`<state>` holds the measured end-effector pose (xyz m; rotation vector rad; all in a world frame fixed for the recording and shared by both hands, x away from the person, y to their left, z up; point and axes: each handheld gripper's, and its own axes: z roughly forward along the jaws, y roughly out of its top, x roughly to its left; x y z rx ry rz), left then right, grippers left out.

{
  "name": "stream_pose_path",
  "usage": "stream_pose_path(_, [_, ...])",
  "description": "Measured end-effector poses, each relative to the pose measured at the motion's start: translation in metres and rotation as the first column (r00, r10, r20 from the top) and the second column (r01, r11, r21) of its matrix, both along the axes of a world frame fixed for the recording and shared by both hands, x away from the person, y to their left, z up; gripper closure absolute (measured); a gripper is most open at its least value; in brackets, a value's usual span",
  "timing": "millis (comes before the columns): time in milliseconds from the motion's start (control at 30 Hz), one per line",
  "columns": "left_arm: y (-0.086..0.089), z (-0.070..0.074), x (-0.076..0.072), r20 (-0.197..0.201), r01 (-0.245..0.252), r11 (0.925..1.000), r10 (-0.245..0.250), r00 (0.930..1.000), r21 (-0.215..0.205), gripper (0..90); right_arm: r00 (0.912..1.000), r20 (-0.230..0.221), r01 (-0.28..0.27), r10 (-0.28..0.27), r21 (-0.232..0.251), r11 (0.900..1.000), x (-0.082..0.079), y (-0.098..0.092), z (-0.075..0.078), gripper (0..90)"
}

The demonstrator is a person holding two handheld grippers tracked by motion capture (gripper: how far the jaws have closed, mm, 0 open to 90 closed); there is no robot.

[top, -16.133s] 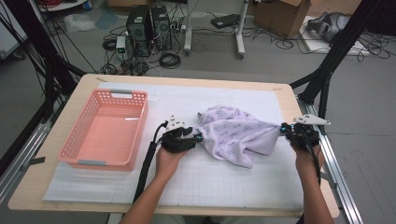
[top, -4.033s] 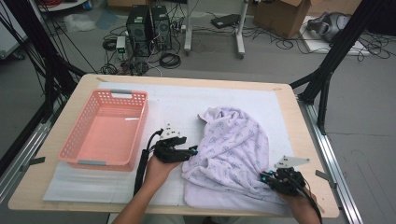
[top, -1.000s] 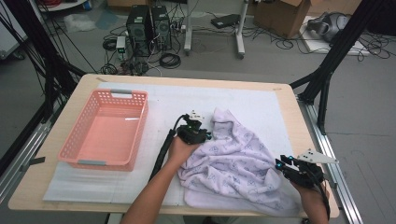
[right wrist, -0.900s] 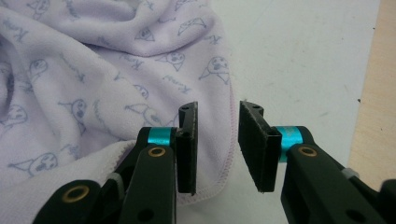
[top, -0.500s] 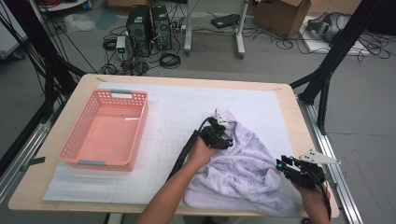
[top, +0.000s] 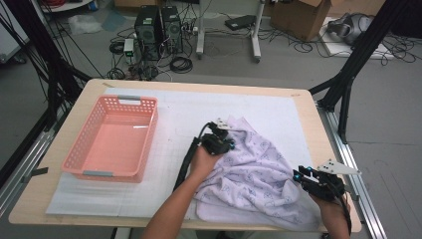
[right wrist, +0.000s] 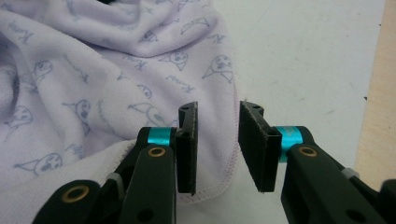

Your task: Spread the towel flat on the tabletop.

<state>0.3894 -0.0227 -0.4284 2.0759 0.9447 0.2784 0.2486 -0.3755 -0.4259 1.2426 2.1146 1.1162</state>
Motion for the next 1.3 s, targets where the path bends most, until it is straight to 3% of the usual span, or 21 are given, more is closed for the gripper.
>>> stream_pose_path(133, [0.039,0.012,-0.002,0.019,-0.090,0.9959,0.090,0.9958,0.007,82.7,1.0000,0.001,-0.006,0.006,-0.004,1.000,0.001,0.003,0.000,67.3])
stream_pose_path(233, [0.066,0.017,0.000,0.032,-0.183,0.9831,0.183,0.9826,-0.008,82.7,1.0000,0.000,-0.005,0.005,-0.003,1.000,0.002,0.006,0.000,67.3])
stream_pose_path(300, [0.077,0.016,0.002,0.028,-0.220,0.9754,0.220,0.9750,-0.001,82.3,1.0000,-0.002,-0.003,0.003,0.003,1.000,0.005,0.008,0.001,67.3])
stream_pose_path(400, [0.084,0.011,-0.001,0.037,-0.231,0.9729,0.231,0.9722,-0.004,78.6,1.0000,0.001,0.002,-0.002,0.010,1.000,0.014,0.012,0.003,67.0])
stream_pose_path(467, [0.086,0.008,-0.005,0.050,-0.239,0.9704,0.241,0.9693,-0.034,68.0,1.0000,0.003,0.005,-0.005,0.007,1.000,0.026,0.017,0.006,66.7])
stream_pose_path(567, [0.089,0.010,-0.008,0.055,-0.228,0.9713,0.232,0.9711,-0.066,52.5,0.9999,-0.016,0.007,-0.007,0.021,1.000,0.053,0.027,0.010,65.0])
stream_pose_path(733, [0.093,0.019,-0.012,0.098,-0.221,0.9659,0.235,0.9670,-0.135,51.7,0.9968,-0.072,-0.034,0.034,0.002,0.999,0.103,0.054,0.002,60.4])
stream_pose_path(933, [0.096,0.017,-0.011,0.078,-0.212,0.9688,0.223,0.9717,-0.128,51.9,0.9891,-0.140,-0.056,0.048,-0.053,0.997,0.138,0.087,-0.014,63.2])
stream_pose_path(967, [0.096,0.016,-0.010,0.078,-0.213,0.9689,0.224,0.9716,-0.127,51.8,0.9869,-0.155,-0.058,0.045,-0.081,0.995,0.140,0.090,-0.017,66.4])
stream_pose_path(1000, [0.096,0.016,-0.010,0.084,-0.219,0.9685,0.229,0.9697,-0.119,51.7,0.9865,-0.155,-0.064,0.052,-0.068,0.996,0.139,0.090,-0.016,78.7])
stream_pose_path(1033, [0.097,0.016,-0.010,0.091,-0.223,0.9681,0.234,0.9681,-0.114,51.7,0.9848,-0.162,-0.074,0.062,-0.070,0.995,0.138,0.089,-0.015,83.2])
stream_pose_path(1100, [0.097,0.016,-0.009,0.087,-0.227,0.9654,0.239,0.9671,-0.129,51.8,0.9837,-0.169,-0.085,0.062,-0.133,0.987,0.133,0.085,-0.010,85.4])
stream_pose_path(1200, [0.097,0.016,-0.008,0.088,-0.226,0.9642,0.239,0.9670,-0.138,52.0,0.9892,-0.146,-0.027,-0.005,-0.219,0.975,0.119,0.068,-0.003,85.7])
stream_pose_path(1300, [0.094,0.012,-0.007,0.073,-0.208,0.9703,0.218,0.9733,-0.124,52.1,0.9853,-0.159,0.010,-0.062,-0.308,0.951,0.099,0.046,-0.001,85.6])
